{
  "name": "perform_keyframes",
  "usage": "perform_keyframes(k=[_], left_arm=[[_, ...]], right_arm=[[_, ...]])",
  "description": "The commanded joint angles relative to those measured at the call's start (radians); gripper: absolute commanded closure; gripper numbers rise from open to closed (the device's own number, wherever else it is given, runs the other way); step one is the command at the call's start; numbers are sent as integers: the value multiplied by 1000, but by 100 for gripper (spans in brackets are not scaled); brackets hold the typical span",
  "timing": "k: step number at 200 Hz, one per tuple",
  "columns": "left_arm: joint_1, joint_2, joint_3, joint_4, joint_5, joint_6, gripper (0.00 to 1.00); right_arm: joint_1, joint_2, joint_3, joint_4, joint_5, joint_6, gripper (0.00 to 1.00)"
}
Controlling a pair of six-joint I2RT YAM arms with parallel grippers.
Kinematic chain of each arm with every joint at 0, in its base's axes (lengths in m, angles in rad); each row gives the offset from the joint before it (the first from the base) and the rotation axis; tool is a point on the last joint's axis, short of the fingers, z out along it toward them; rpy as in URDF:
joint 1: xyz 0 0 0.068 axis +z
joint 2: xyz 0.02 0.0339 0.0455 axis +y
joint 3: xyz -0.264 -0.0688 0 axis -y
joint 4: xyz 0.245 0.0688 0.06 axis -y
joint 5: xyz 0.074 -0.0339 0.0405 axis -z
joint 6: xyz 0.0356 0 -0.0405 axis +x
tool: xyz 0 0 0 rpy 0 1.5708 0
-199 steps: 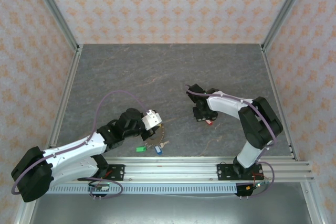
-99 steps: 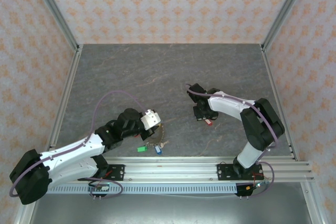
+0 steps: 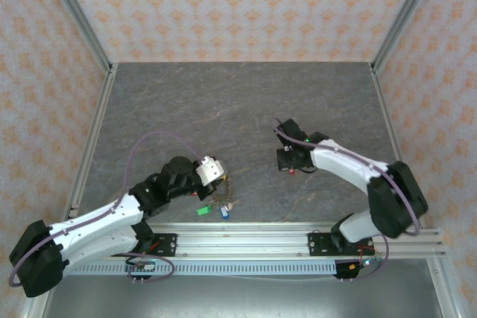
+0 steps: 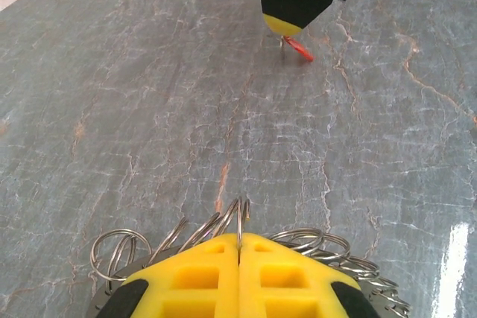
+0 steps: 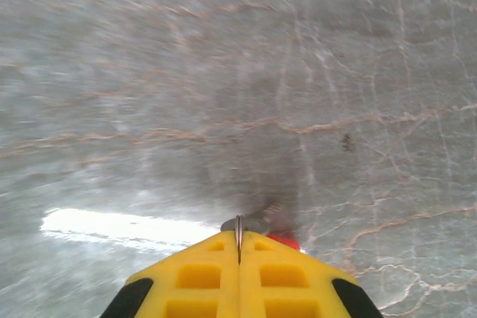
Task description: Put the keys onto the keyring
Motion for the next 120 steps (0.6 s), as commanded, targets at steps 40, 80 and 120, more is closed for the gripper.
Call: perform_keyframes(k=[40,80,120], left_arm=[[-2,-130,-53,90,46,-36,100],[-2,-187,-67,79,56,-35,100],[-2,-183,-65,73,62,-5,100]], right_arm=[[4,-295,-179,309,-303,-144,100],[7,-406,-281,475,-385,-205,100],[10,-463,-361,608,-416,-276,100]])
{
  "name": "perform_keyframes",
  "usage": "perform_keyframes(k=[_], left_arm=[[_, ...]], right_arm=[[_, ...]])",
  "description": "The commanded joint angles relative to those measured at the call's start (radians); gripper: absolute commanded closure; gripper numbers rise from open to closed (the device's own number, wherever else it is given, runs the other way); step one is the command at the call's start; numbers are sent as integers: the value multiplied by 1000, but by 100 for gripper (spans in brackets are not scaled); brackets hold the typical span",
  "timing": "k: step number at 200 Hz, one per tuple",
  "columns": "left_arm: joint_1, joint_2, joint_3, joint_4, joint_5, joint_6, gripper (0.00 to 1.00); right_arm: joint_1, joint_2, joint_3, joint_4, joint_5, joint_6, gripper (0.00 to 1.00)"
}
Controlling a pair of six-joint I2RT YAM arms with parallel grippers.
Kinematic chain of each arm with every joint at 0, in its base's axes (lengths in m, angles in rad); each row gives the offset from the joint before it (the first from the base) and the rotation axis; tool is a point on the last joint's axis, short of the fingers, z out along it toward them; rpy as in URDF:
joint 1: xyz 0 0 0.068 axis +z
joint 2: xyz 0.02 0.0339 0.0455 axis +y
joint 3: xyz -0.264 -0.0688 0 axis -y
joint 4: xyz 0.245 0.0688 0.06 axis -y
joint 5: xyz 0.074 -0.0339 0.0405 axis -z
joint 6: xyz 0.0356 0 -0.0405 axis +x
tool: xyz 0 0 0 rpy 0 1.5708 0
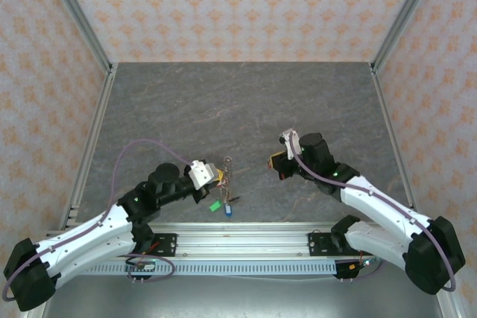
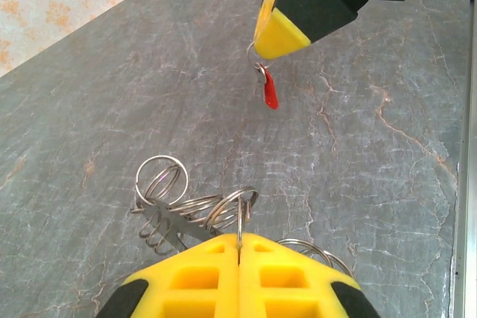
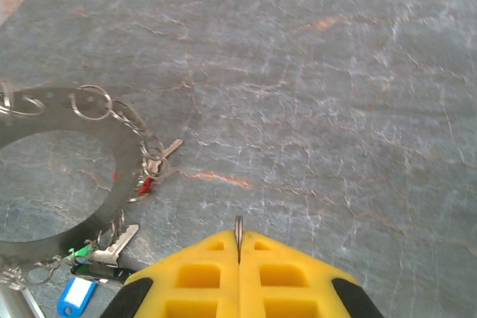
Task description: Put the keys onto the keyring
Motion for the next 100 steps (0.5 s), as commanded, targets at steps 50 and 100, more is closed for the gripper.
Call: perform_keyframes(k=[50,100], left_arm=[[-2,20,4,69,61,31,100],[-2,44,-8,125,95,30,100]], right_arm=[[13,-77,-105,229,-118,-191,100],[15,-65,-102,238,-183,-269,100]])
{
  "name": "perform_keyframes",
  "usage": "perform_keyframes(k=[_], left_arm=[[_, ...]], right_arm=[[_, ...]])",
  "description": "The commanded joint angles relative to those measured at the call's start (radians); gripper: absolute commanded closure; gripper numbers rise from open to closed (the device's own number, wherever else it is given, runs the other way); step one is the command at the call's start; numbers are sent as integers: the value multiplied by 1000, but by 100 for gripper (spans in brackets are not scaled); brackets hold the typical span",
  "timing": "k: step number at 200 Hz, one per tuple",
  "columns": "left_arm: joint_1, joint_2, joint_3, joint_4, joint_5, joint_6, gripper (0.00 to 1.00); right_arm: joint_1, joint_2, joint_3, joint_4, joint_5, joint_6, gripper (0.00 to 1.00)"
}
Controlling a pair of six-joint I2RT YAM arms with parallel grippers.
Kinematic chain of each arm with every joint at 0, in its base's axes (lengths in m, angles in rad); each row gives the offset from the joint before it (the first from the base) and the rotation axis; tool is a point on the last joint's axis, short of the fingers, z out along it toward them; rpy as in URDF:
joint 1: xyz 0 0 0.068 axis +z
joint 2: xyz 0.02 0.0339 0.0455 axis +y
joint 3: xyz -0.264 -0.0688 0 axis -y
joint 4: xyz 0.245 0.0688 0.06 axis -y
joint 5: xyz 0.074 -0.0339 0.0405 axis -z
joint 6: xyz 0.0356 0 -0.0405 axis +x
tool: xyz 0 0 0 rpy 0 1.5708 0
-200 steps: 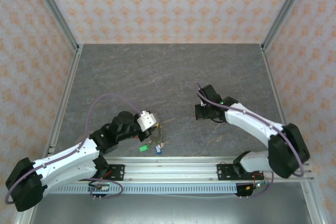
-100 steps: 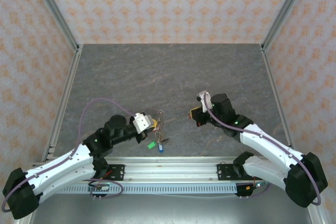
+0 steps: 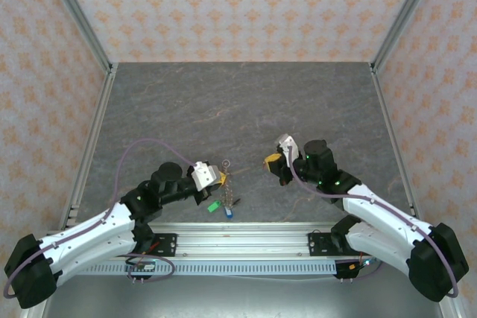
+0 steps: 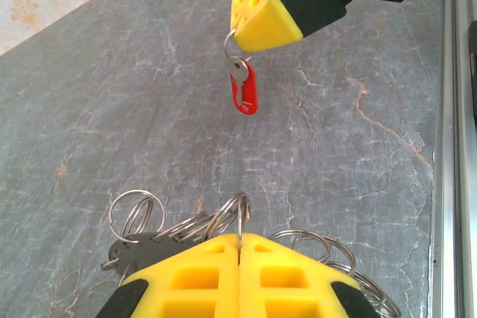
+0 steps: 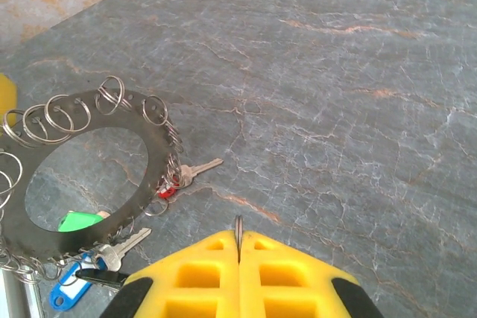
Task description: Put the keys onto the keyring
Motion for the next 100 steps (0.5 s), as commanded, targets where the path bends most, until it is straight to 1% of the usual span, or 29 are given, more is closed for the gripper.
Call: perform_keyframes(k=[1,24,68,100], left_arm=[[-2,-1,-8,100,30,17,100],[-2,-2,-7,95,28,22,100],[-2,10,-6,103,24,33,100],[-2,47,18,79,25,53,100]], right_arm=[[8,-5,-3,59,-66,-73,100],[8,18,-16,106,-121,-100,100],[31,126,22,159,-237,-140,100],[75,177,62,179,-265,-168,100]])
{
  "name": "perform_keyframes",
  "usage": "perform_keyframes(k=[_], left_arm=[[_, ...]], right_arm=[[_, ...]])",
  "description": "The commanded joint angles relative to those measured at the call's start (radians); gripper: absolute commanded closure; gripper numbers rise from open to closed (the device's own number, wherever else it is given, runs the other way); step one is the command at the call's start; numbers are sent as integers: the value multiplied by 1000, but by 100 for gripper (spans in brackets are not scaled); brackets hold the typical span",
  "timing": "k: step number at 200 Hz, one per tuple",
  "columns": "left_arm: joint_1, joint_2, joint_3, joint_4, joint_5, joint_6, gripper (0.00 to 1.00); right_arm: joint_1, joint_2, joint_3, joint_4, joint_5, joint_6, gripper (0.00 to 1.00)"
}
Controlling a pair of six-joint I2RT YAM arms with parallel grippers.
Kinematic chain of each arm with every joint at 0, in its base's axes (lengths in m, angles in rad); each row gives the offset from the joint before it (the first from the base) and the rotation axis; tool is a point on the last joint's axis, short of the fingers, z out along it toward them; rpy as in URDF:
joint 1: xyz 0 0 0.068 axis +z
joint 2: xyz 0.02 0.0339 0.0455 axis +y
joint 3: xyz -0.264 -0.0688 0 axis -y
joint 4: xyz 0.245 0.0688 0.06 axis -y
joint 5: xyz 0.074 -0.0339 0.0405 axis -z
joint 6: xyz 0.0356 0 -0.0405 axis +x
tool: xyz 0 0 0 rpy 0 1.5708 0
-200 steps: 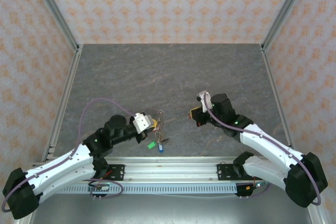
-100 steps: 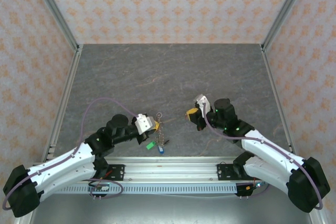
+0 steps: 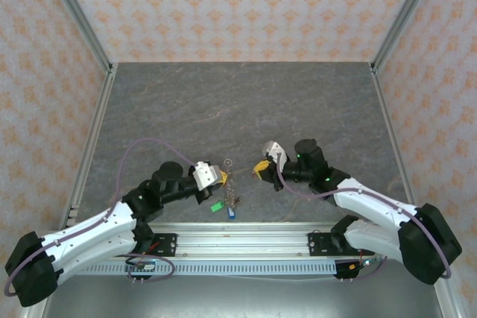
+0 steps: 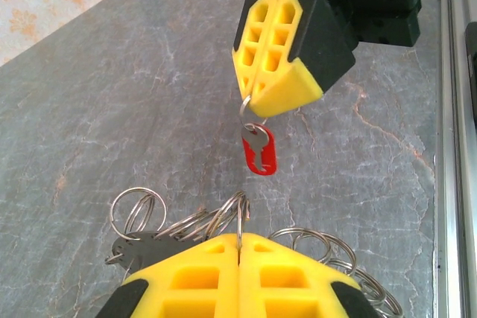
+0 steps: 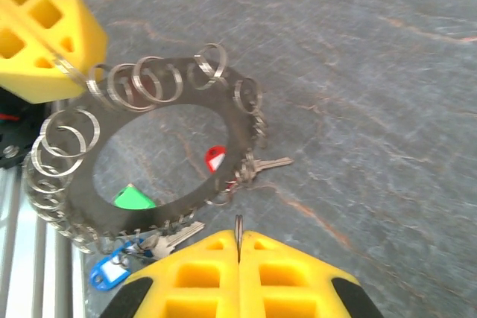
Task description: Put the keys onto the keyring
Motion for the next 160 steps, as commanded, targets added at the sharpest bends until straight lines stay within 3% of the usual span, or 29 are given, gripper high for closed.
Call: perform_keyframes(k=[1,51,160], left_arm=[[-2,20,19,49,19,34,100],[-2,80,46,52,21,49,100],[-2,91,65,34,24,52,100]], right_arm=[[31,24,59,73,-73,-49,100],[62,53,111,47,-146,-48,100],[160,114,201,-43,-142,-106,100]])
